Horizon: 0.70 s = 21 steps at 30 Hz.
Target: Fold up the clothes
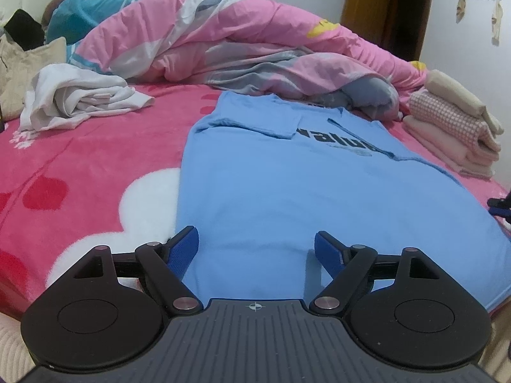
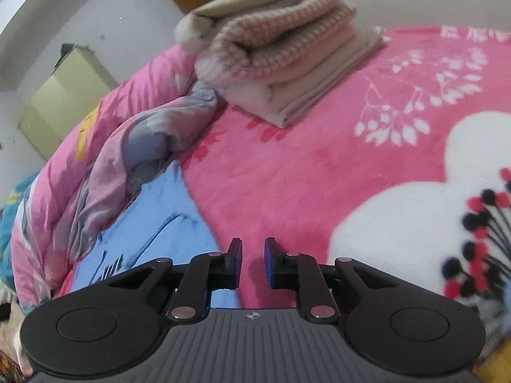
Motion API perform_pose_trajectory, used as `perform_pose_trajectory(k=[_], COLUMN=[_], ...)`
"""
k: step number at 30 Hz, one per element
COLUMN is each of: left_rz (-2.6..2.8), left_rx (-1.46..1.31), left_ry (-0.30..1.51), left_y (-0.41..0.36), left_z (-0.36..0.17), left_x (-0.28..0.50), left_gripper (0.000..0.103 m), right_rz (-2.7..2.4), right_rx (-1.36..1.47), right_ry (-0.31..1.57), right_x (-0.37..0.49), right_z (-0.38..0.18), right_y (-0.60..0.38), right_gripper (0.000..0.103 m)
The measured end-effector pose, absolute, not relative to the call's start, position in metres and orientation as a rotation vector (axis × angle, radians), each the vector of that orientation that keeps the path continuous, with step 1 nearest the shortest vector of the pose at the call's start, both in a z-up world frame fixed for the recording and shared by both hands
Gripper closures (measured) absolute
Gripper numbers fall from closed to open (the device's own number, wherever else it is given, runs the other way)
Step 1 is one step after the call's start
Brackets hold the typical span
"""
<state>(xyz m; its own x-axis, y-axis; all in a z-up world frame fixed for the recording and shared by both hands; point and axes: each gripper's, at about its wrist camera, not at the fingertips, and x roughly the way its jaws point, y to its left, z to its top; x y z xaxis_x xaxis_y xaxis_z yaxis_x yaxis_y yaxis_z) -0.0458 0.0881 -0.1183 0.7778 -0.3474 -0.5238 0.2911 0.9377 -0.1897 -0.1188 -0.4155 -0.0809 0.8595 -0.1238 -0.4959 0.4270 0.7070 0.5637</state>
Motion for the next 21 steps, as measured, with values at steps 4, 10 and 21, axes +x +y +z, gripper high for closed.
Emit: perform_pose_trajectory(k=[4,10,21], left_rz=[-0.354,-0.357,-0.366], left_rx=[-0.084,-0.089,-0.076], left_ry=[0.584,0.584,0.576], left_y=[0.084,0.085,0.083], left_z=[-0.119,-0.119,-0.12], left_x=[-0.046,-0.047,-0.05], left_gripper=[0.014,0.014,0.009], right_rz=[-0.146,0.157,0.535], right_rx=[0.693,0.72,0.693], right_ry=[0.449,0.539,0.695], right_x=[-0.126,-0.109,-0.125], right_z=[-0.078,-0.094,-0.118], right_y=[-0.38,-0.329,-0.265], right_gripper=[0.086,0.08,0.077])
